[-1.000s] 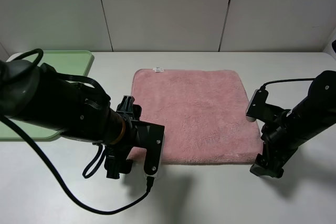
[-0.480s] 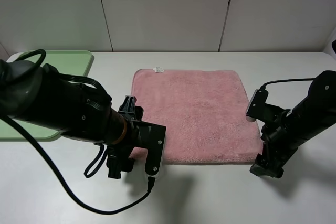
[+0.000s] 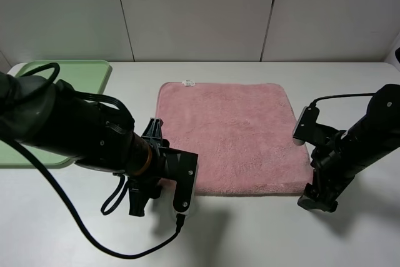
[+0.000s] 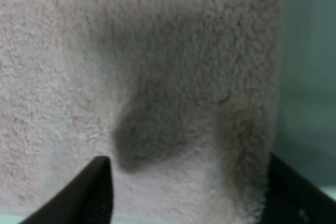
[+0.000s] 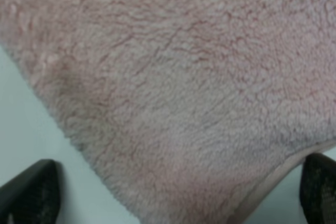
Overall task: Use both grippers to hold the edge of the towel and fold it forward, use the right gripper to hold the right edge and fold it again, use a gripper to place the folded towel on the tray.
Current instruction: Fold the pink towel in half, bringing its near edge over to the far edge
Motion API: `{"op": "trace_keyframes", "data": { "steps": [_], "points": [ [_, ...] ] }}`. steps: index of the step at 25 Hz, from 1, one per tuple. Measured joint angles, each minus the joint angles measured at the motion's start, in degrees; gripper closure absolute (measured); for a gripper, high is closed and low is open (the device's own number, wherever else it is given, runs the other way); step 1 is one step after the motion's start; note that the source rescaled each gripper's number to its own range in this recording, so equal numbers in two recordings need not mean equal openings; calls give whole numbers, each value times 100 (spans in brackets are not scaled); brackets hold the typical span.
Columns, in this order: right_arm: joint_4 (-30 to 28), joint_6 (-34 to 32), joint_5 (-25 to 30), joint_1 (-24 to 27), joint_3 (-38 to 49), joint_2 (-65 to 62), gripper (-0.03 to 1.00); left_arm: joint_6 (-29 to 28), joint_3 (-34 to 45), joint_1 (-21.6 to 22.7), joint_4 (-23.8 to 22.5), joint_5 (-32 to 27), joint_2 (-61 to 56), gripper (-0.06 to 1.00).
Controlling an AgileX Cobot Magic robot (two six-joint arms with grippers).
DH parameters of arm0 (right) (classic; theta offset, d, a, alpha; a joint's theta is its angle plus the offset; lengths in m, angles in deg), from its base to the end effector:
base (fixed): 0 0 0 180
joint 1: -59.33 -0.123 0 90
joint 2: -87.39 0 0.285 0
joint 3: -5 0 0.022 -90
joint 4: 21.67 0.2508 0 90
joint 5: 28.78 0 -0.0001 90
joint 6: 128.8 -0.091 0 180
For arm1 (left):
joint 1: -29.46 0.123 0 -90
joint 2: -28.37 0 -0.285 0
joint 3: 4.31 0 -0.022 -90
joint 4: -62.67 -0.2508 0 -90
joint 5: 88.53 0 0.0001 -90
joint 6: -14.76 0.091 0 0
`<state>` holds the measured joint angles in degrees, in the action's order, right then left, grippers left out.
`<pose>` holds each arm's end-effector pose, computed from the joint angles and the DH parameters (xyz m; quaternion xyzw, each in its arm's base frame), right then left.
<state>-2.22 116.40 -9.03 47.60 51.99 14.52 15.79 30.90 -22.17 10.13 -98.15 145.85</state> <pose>0.2176 0.0557 0.0896 -0.4903 0.8675 0.0348 0.0765 0.1951 -0.2269 0.0791 0.7693 0.6079 0.0678 0.1846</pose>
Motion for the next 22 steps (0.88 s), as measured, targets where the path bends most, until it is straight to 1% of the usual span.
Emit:
{"op": "trace_keyframes", "data": {
  "steps": [3, 5, 9, 11, 13, 16, 22],
  "points": [
    [0, 0, 5, 0, 0, 0, -2, 0, 5, 0, 28, 5, 37, 51],
    [2, 0, 5, 0, 0, 0, 1, 0, 12, 0, 27, 5, 58, 60],
    [13, 0, 18, 0, 0, 0, 6, 0, 51, 0, 27, 10, 84, 83],
    [18, 0, 13, 0, 0, 0, 8, 0, 58, 0, 27, 6, 95, 91],
    [18, 0, 13, 0, 0, 0, 11, 0, 58, 0, 27, 6, 102, 93],
    [20, 0, 13, 0, 0, 0, 17, 0, 58, 0, 27, 6, 102, 94],
    [25, 0, 7, 0, 0, 0, 38, 0, 58, 0, 21, 6, 102, 94]
  ]
}}
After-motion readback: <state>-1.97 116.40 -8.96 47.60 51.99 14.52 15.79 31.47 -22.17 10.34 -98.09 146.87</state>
